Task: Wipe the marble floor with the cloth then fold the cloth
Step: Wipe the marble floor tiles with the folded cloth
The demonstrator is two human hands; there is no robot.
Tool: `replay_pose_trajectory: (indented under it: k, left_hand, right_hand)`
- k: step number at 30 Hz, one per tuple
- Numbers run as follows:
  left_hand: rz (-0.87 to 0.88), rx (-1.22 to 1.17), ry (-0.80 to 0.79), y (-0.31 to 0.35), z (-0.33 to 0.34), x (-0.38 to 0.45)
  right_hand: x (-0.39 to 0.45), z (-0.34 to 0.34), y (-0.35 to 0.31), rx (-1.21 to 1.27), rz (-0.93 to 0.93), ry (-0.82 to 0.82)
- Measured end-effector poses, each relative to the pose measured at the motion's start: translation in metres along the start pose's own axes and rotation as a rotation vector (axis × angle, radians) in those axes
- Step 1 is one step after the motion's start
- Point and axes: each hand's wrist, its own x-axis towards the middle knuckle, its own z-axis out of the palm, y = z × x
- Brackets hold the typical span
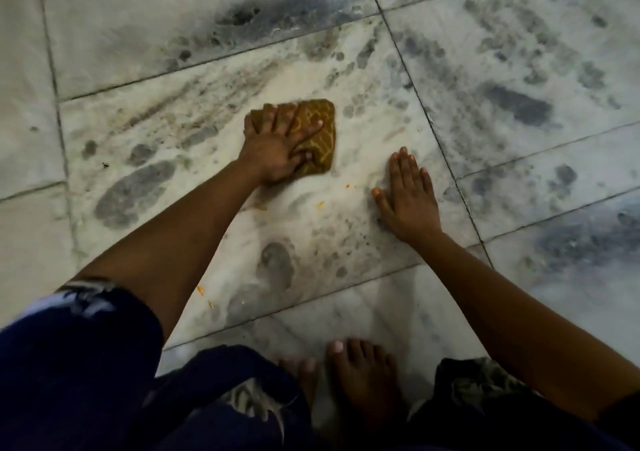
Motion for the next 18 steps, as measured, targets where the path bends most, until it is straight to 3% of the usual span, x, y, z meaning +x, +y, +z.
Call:
replay_pose_trajectory:
  k: [5, 8, 11, 13, 18]
  left_hand:
    - [0.066, -0.002, -0.025, 0.049, -0.002, 0.028]
    - [0.265, 0.044, -0.005, 0.081, 0.020, -0.004]
    - [0.474, 0.110, 0.031, 0.064, 0.040, -0.035]
    - [0.445, 0.105, 0.031, 0.039, 0.040, -0.034]
    - [0.104, -0.015, 0.011, 0.030, 0.001, 0.036]
  right_hand:
    - [-0.017, -0.003, 0.027, -0.010, 0.094, 0.021]
    - [-0.027, 0.004, 0.032, 0.002, 0.137, -0.003]
    - [-0.028, 0.006, 0.033, 0.027, 0.124, -0.018]
    - [-0.026, 0.005, 0.033, 0.034, 0.119, -0.032]
    - [-0.026, 0.004, 0.034, 0.036, 0.119, -0.035]
